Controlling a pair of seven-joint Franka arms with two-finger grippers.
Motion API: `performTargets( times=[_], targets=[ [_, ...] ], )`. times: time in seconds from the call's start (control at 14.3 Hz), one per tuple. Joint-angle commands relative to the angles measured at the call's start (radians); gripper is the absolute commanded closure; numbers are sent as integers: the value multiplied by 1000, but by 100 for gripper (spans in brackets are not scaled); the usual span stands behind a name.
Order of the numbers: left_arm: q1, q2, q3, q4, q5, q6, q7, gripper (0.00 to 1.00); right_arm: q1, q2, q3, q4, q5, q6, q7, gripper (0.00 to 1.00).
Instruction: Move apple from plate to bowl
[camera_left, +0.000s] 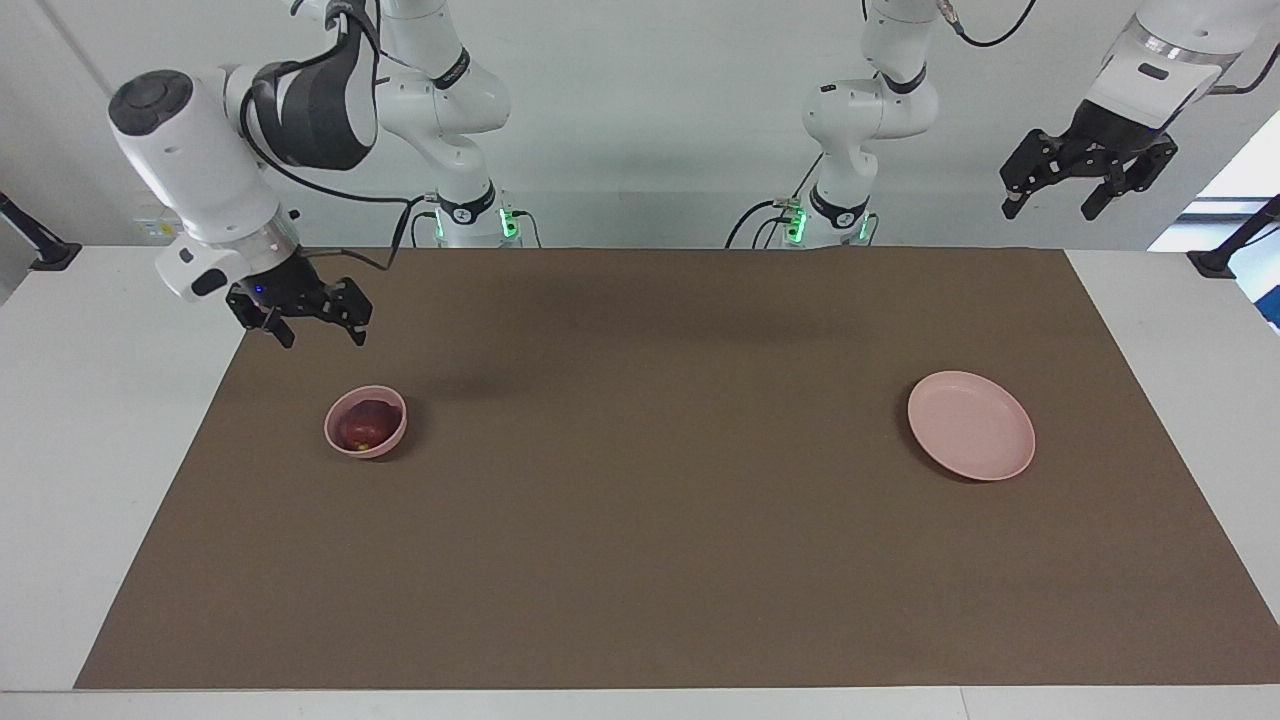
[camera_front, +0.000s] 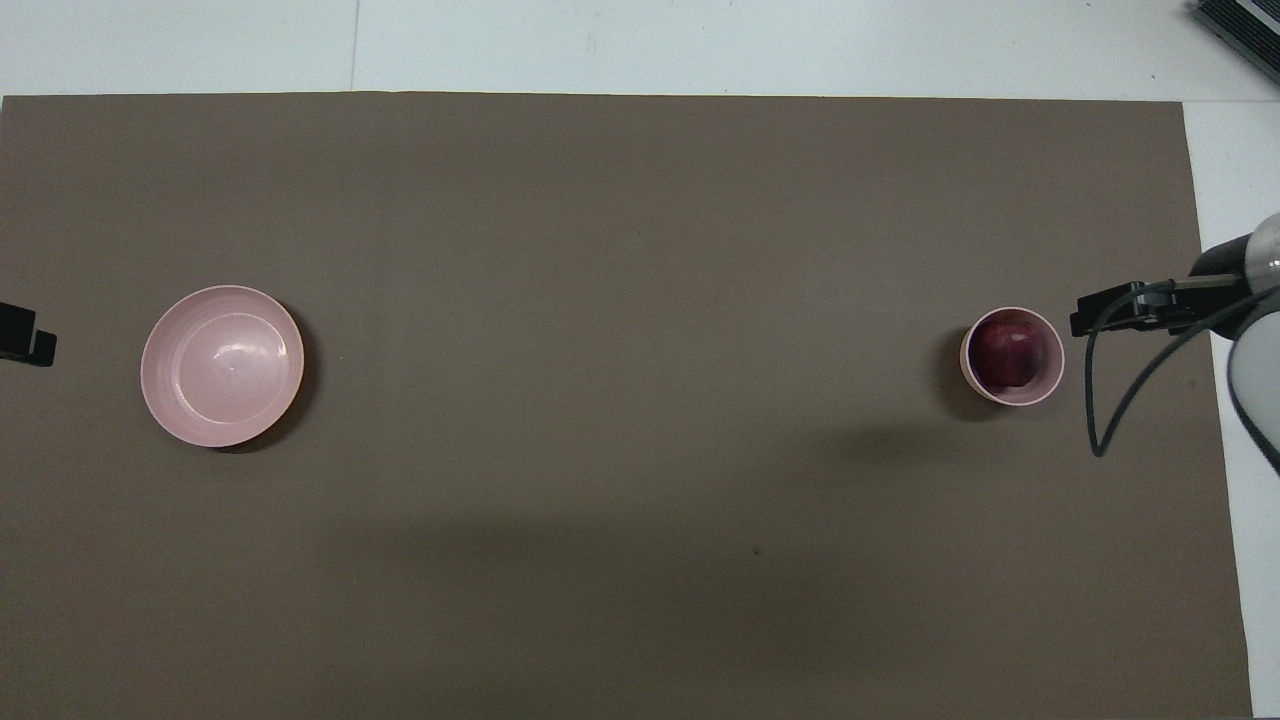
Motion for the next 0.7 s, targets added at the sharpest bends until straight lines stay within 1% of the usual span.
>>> performTargets(
  times=[0.0, 0.28, 0.42, 0.63],
  targets=[
    [7, -28, -3, -38, 12, 22, 0, 0, -9, -35, 3, 40, -27, -86, 22, 0],
    [5, -28, -3, -38, 12, 22, 0, 0, -9, -35, 3, 174, -27, -236, 22, 0],
    [5, -28, -3, -38, 14, 22, 0, 0, -9, -49, 3, 231, -28, -305, 23, 0],
    [4, -28, -3, -38, 12, 22, 0, 0, -8, -115, 4, 243, -59, -327, 22, 0]
  ],
)
